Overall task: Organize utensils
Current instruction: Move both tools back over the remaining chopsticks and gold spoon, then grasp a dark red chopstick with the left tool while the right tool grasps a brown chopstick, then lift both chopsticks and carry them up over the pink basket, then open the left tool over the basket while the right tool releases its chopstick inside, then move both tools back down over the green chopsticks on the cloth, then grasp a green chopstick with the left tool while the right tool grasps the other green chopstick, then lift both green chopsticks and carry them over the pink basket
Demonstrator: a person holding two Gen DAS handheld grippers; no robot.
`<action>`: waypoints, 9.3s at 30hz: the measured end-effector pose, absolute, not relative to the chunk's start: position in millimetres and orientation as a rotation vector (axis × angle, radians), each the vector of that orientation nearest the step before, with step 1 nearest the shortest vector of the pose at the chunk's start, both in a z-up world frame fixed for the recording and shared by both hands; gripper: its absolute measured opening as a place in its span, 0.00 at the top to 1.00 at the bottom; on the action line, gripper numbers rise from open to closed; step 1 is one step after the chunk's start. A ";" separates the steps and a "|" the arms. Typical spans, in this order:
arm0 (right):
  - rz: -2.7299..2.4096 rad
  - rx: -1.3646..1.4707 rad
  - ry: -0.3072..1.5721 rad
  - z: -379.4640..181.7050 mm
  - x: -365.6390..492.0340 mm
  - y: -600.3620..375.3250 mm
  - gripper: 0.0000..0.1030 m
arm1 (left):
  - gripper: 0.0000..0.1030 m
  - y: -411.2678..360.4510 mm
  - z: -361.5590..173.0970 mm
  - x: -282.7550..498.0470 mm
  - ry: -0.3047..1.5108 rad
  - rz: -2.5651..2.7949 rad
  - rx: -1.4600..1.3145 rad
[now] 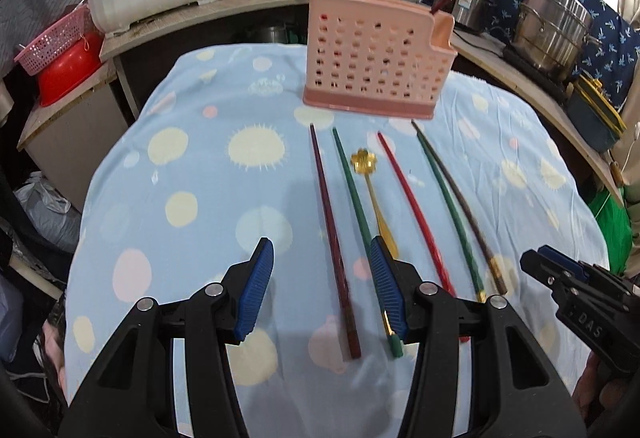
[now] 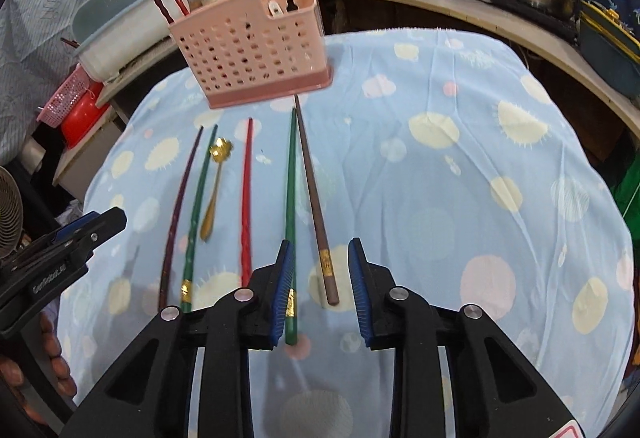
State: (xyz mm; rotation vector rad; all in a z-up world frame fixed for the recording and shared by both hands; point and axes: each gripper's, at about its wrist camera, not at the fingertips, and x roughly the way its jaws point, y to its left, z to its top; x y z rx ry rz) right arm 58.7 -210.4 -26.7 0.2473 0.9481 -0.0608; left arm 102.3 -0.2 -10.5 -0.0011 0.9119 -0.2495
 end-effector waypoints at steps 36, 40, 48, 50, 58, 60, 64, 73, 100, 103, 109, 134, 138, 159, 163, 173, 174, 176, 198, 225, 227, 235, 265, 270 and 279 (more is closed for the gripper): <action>-0.072 0.178 1.007 -64.4 73.0 -199.3 0.92 | 0.88 -10.6 -63.6 86.5 1.012 -0.284 0.038; -0.068 0.177 1.007 -64.4 71.4 -198.9 0.92 | 0.92 -10.7 -63.1 86.3 1.021 -0.293 0.035; -0.049 0.185 0.976 -48.3 60.5 -197.9 0.93 | 0.93 -8.9 -47.1 79.9 1.016 -0.297 0.035; -0.042 0.192 0.955 -38.6 56.1 -198.1 0.93 | 0.93 -7.6 -38.3 77.0 1.000 -0.298 0.033; -0.019 0.219 0.861 5.5 42.6 -200.2 0.93 | 0.93 0.2 5.9 69.6 0.916 -0.304 0.005; -0.014 0.222 0.836 17.1 40.8 -200.2 0.93 | 0.93 2.6 18.1 69.9 0.894 -0.305 -0.007; -0.006 0.234 0.792 37.9 39.3 -201.6 0.93 | 0.93 5.5 39.6 71.9 0.851 -0.313 -0.019; 0.011 0.255 0.718 76.5 47.5 -208.2 0.93 | 0.93 9.7 83.5 89.3 0.762 -0.318 -0.036; 0.009 0.248 0.502 188.4 119.9 -222.9 0.93 | 0.94 -13.9 207.4 168.4 0.517 -0.333 0.003; 0.021 0.266 0.469 206.4 133.5 -225.4 0.93 | 0.94 -18.4 226.4 180.1 0.483 -0.334 0.002; 0.033 0.280 0.421 236.1 165.1 -225.2 0.93 | 0.94 -31.4 262.8 205.3 0.415 -0.338 0.009; -0.014 0.290 0.528 166.0 265.5 -220.0 0.93 | 0.94 -50.8 193.8 302.5 0.482 -0.300 -0.020; -0.027 0.267 0.551 157.0 263.6 -217.5 0.93 | 0.93 -50.4 182.8 301.8 0.499 -0.302 -0.019; -0.033 0.251 0.562 144.5 194.7 -214.1 0.81 | 0.65 -31.7 170.5 249.0 0.537 -0.268 -0.031; -0.029 0.251 0.584 134.0 180.1 -211.4 0.81 | 0.65 -30.2 162.1 236.0 0.556 -0.267 -0.025; -0.031 0.236 0.641 104.3 143.8 -203.9 0.81 | 0.65 -27.2 131.0 203.1 0.615 -0.267 -0.026; -0.030 0.235 0.648 101.3 141.2 -203.9 0.81 | 0.65 -26.4 126.7 199.5 0.624 -0.269 -0.029; -0.028 0.234 0.666 93.6 134.5 -202.5 0.81 | 0.65 -25.9 119.2 194.3 0.643 -0.269 -0.031; -0.009 0.230 0.846 16.3 83.4 -194.3 0.81 | 0.66 -26.4 35.9 142.8 0.827 -0.261 0.006; 0.016 0.209 1.029 -60.1 59.8 -182.8 0.83 | 0.66 -36.9 -43.8 90.1 1.014 -0.328 0.063; 0.014 0.211 1.035 -62.5 59.9 -183.4 0.84 | 0.66 -38.2 -46.7 89.4 1.023 -0.332 0.064; 0.011 0.206 1.034 -65.0 60.3 -183.3 0.87 | 0.66 -41.2 -57.4 84.7 1.053 -0.348 0.073; 0.011 0.195 1.031 -66.0 46.7 -182.0 0.93 | 0.91 -34.1 -57.0 70.4 1.047 -0.401 0.057; 0.011 0.207 1.023 -62.0 41.6 -183.8 0.93 | 0.91 -30.1 -46.6 66.5 1.026 -0.401 0.045; 0.008 0.238 0.955 -34.9 30.6 -193.7 0.93 | 0.92 -19.5 -9.7 63.2 0.948 -0.399 0.003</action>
